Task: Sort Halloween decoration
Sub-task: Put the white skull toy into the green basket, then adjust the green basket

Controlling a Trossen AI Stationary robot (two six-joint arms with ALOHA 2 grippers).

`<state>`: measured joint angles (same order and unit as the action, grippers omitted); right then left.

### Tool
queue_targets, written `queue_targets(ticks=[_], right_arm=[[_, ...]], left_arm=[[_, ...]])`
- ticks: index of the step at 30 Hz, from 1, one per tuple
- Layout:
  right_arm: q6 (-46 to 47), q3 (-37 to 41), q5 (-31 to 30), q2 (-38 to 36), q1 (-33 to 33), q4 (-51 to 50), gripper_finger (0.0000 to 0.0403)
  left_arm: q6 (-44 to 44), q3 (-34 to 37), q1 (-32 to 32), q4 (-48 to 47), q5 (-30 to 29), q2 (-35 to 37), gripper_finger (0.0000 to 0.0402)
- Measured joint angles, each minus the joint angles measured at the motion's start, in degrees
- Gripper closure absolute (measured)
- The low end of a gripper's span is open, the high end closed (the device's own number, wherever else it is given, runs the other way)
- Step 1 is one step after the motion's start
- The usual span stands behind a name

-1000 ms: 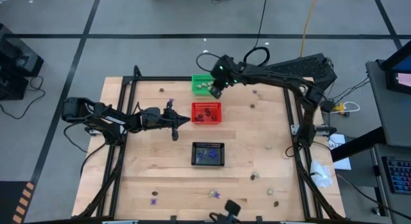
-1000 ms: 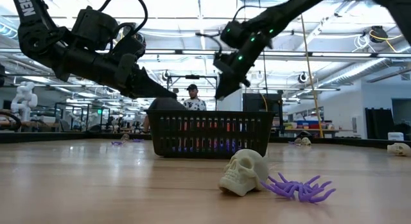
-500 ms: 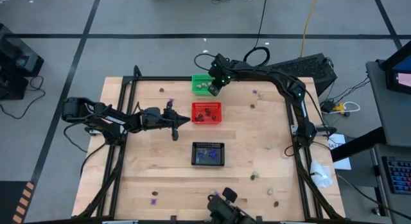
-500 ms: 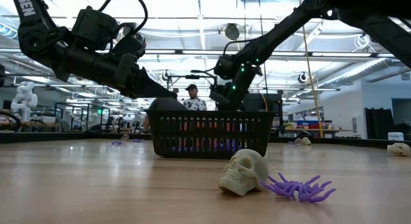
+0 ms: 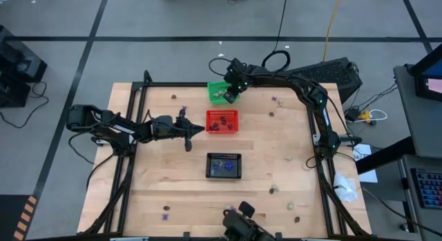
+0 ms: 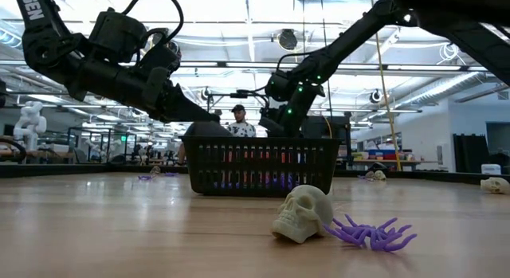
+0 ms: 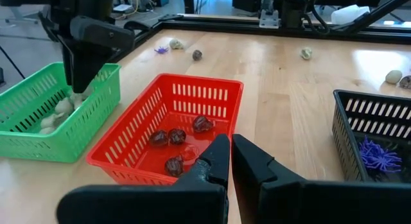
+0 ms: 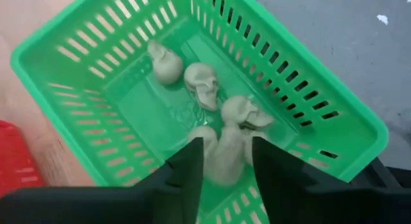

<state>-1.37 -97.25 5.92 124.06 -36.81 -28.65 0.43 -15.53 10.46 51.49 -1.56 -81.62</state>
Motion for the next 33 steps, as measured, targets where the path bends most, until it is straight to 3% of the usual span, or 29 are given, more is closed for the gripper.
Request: queue_targets(ticks=[4, 8, 13, 17, 23, 33], right_arm=[[-0.89, 0.0, -0.05, -1.73, 0.43, 0.12, 0.0248], [-1.34, 0.0, -0.12, -4.37, 0.98, -0.77, 0.0254], [-4.06, -0.03, 0.47, -6.72, 3.85, -1.45, 0.0325], [-5.82, -0.02, 4.56, -5.67, 7.08, -1.11, 0.0393], [-5.04, 0.01, 4.66, -2.91, 9.19, 0.55, 0.04], [-0.91, 0.02, 2.35, -2.2, 6.58, 1.69, 0.0402]], left_arm=[[0.0, 0.0, 0.0, -0.16, 0.02, 0.01, 0.0389], [0.0, 0.0, 0.0, -0.34, 0.0, 0.0, 0.0389], [-0.02, 0.0, 0.0, -1.16, -0.04, 0.0, 0.0389], [-0.11, -0.02, 0.0, -1.16, -0.09, 0.0, 0.0389], [-1.15, -0.02, 0.0, -1.18, -0.28, 0.0, 0.0389], [-1.18, -0.04, 0.02, -1.08, -0.43, 0.0, 0.0389]])
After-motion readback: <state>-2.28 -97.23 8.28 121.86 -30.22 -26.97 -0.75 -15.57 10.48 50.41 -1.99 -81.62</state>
